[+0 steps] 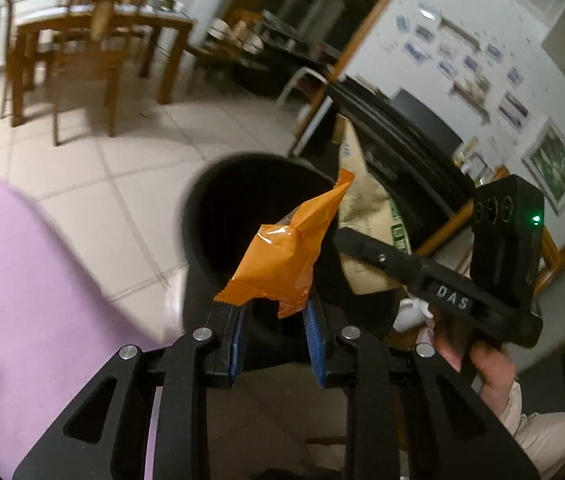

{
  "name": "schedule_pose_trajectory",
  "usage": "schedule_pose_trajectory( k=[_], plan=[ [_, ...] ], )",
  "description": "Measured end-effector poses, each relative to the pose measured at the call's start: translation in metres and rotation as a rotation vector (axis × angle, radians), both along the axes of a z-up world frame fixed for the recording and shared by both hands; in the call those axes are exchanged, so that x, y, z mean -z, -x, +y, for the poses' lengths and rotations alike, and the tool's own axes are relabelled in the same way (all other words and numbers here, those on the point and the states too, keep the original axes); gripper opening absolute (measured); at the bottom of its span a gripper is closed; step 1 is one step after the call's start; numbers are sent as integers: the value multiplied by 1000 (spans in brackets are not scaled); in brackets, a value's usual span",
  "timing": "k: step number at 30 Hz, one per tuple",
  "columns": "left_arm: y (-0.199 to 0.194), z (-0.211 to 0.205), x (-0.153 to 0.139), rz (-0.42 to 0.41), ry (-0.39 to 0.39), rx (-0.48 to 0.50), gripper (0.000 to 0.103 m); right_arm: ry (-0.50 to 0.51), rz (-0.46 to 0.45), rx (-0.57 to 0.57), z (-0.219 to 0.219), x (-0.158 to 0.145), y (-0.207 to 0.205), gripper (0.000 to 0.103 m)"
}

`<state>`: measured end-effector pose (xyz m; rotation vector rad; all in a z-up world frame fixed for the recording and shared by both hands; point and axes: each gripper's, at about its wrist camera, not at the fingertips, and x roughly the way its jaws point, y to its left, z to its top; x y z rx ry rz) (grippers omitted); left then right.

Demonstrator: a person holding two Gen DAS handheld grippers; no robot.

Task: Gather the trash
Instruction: 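Carry the orange bag to the black bin and open the left gripper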

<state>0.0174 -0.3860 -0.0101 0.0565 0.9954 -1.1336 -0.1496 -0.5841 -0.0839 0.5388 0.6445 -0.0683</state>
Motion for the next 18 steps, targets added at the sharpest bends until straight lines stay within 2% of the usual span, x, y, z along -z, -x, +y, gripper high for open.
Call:
schedule_pose_trajectory(
  k=[4, 6, 7, 8, 9, 10, 12, 15, 18],
  plan=[
    [-1, -36, 18, -10, -66, 31, 28, -27, 45, 29, -23, 29, 13, 10],
    [2, -37, 23, -23, -99, 29, 31, -37, 58, 33, -20, 34, 14, 10],
    [5, -38, 23, -33, -113, 24, 38, -45, 65, 36, -24, 41, 18, 18],
    [9, -39, 22, -45, -126, 18, 41, -49, 68, 40, -24, 44, 19, 25],
    [11, -43, 23, -55, -136, 12, 54, -56, 70, 45, -24, 43, 19, 46],
    [12, -41, 21, -68, -143, 3, 71, -64, 66, 52, -26, 47, 25, 62],
    [17, -32, 12, -107, -130, -17, 81, -55, 59, 62, -23, 42, 25, 64],
    [29, -24, 6, -122, -116, -33, 81, -44, 46, 71, -15, 35, 23, 64],
    [35, -3, -1, -129, -98, -64, 81, -16, 29, 45, 4, 21, 11, 71]
  ],
)
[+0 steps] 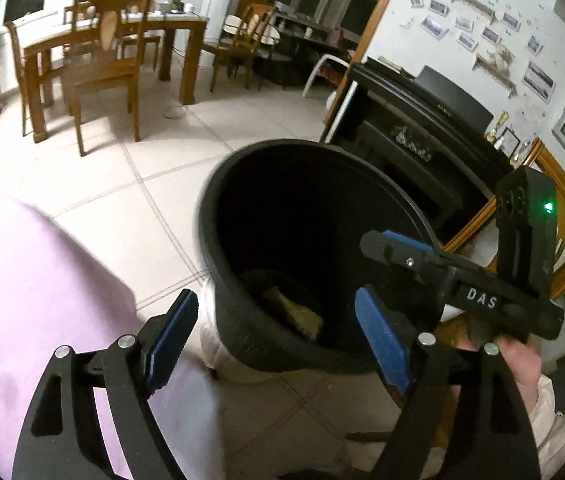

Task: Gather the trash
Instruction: 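Carry the orange bag to the black bin and open the left gripper, then grasp the blue milk carton with the left gripper while the right grasps the red snack box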

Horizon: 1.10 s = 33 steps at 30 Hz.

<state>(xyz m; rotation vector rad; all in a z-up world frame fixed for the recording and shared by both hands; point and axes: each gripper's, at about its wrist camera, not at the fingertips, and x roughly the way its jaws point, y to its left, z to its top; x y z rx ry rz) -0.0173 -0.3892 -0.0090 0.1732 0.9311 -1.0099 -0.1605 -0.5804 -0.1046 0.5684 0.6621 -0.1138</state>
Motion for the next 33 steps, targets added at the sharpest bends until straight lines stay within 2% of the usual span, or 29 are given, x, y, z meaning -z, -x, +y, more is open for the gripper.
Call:
schedule_pose_trajectory(
  k=[4, 10, 11, 12, 13, 15, 17, 21, 22, 26, 27, 28, 33],
  plan=[
    [-11, 54, -13, -74, 10, -98, 81, 34, -20, -90, 38, -25, -44, 73],
    [-44, 167, -47, -226, -19, -291, 81, 27, -25, -291, 126, -34, -98, 73],
    [-52, 185, -55, -260, -36, -316, 81, 22, -28, -325, 141, -39, -109, 73],
    [-64, 209, -62, -295, -71, -340, 85, 13, -31, -354, 154, -41, -117, 73],
    [-71, 222, -66, -315, -100, -351, 94, 3, -34, -374, 165, -45, -126, 73],
    [-93, 249, -71, -359, -168, -347, 94, -19, -45, -420, 196, -59, -148, 76],
    [-113, 260, -70, -378, -226, -307, 94, -17, -53, -464, 228, -70, -171, 82],
    [-149, 252, -53, -380, -330, -180, 94, 35, -39, -523, 286, -83, -211, 82],
    [-153, 251, -49, -379, -336, -159, 94, 49, -29, -532, 296, -84, -218, 82],
    [-167, 248, -36, -327, -300, -101, 89, 111, 38, -555, 335, -77, -255, 82],
    [-171, 246, -35, -325, -292, -99, 78, 120, 52, -557, 340, -74, -262, 82],
    [-173, 249, -34, -313, -280, -97, 73, 123, 60, -558, 346, -71, -267, 82],
    [-172, 262, -38, -252, -196, -133, 56, 136, 93, -551, 362, -64, -290, 82]
  ],
)
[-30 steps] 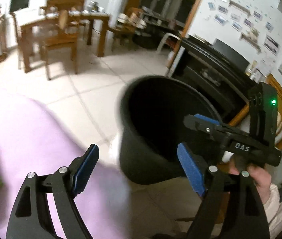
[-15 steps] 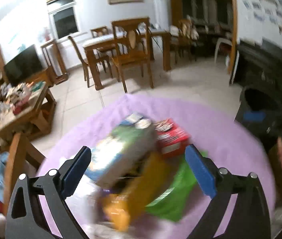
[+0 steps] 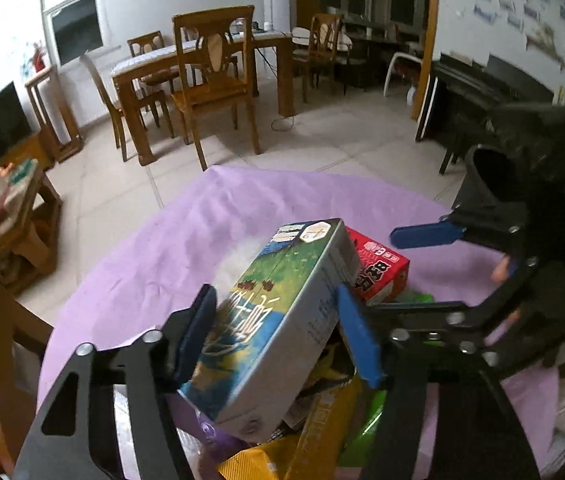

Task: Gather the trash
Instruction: 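Grasp the blue milk carton with the left gripper while the right grasps the red snack box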

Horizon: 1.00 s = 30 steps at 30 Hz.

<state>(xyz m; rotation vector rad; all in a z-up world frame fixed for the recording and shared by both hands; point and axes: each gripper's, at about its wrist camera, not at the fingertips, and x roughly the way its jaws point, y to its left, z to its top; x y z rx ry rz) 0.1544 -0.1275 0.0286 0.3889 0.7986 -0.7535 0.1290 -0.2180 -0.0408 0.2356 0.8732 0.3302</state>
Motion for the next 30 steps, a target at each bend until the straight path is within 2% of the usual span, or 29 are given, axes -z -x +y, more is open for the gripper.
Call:
schedule_pose_trajectory(
  k=[1, 3, 6, 8, 9, 10, 11, 13, 15, 16, 21, 23, 24, 25, 26, 30],
  plan=[
    [3, 1, -1, -5, 9, -7, 49, 2, 2, 2, 2, 2, -2, 82],
    [7, 6, -4, 4, 37, -25, 46, 9, 4, 11, 7, 3, -12, 82],
    [9, 15, -5, 39, 85, -65, 45, 32, 13, 25, 13, 7, -20, 82],
    [13, 18, -5, 43, 89, -66, 47, 65, 17, 27, 16, 13, -22, 82],
    [14, 18, -6, 45, 89, -73, 48, 85, 20, 25, 18, 16, -26, 76],
    [14, 18, -6, 51, 91, -73, 49, 96, 24, 25, 17, 20, -25, 64],
    [14, 18, -6, 57, 90, -74, 52, 110, 33, 27, 18, 24, -29, 63],
    [17, 21, -4, 52, 71, -85, 74, 111, 32, 30, 14, 32, -26, 57],
    [20, 21, -4, 31, 50, -75, 82, 80, 30, 39, 5, 36, -22, 54],
    [19, 21, -3, 34, 44, -71, 82, 58, 26, 41, -1, 37, -19, 54],
    [10, 24, 12, 135, 90, -57, 82, -18, 2, 45, -19, 37, 2, 54],
    [10, 19, 19, 169, 81, -42, 81, -48, -10, 43, -24, 34, 12, 54],
    [11, 18, 21, 167, 74, -40, 77, -62, -17, 44, -28, 33, 16, 54],
    [15, 14, 23, 167, 64, -31, 65, -79, -20, 44, -34, 32, 19, 54],
    [19, 12, 24, 167, 63, -26, 60, -93, -20, 44, -38, 32, 23, 54],
    [39, 10, 22, 112, 63, -65, 56, -141, -33, 52, -58, 29, 38, 54]
  ],
)
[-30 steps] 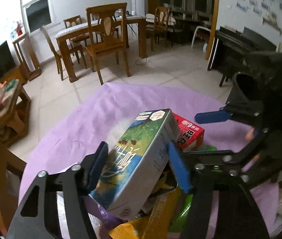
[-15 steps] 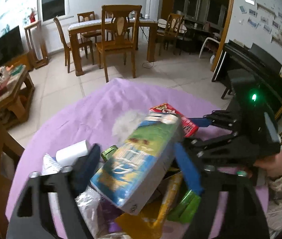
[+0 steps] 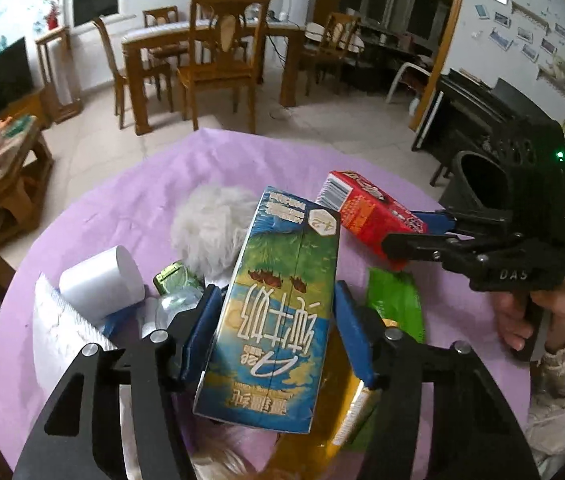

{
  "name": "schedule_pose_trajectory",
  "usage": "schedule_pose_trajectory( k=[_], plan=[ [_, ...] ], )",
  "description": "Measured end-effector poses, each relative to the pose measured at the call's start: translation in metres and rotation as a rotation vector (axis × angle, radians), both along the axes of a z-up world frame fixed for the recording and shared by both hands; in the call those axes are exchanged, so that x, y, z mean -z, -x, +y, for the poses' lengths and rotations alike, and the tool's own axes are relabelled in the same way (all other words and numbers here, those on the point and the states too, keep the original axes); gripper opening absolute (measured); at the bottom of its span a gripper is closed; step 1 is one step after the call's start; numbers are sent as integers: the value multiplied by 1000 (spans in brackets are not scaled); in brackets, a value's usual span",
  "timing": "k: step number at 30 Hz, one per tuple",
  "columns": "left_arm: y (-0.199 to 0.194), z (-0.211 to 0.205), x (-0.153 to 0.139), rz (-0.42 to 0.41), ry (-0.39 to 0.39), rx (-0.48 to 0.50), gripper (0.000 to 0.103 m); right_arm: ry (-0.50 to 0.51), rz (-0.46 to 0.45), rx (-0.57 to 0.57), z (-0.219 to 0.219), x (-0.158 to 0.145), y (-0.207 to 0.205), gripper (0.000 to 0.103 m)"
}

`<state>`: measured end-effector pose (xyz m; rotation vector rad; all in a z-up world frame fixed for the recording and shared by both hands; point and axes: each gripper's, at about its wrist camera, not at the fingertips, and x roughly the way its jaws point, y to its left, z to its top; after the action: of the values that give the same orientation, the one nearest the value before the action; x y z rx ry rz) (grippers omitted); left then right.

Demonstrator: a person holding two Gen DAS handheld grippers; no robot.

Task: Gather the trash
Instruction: 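Grasp the blue milk carton with the left gripper while the right grasps the red snack box, then drop the carton and red box into the black bin with both grippers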

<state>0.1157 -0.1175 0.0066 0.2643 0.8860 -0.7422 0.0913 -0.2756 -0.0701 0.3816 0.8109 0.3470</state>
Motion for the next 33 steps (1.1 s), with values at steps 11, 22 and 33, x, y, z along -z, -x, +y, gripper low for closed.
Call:
schedule_pose_trajectory(
  k=[11, 22, 33],
  plan=[
    [44, -9, -42, -87, 138, -94, 56, -108, -88, -17, -53, -33, 57, 54],
    [67, -124, -50, -1, 287, 58, 56, -93, -148, 190, -183, -42, 144, 54],
    [82, -269, 1, 223, 385, 201, 56, -62, -84, 495, -328, 7, 237, 54]
  ],
)
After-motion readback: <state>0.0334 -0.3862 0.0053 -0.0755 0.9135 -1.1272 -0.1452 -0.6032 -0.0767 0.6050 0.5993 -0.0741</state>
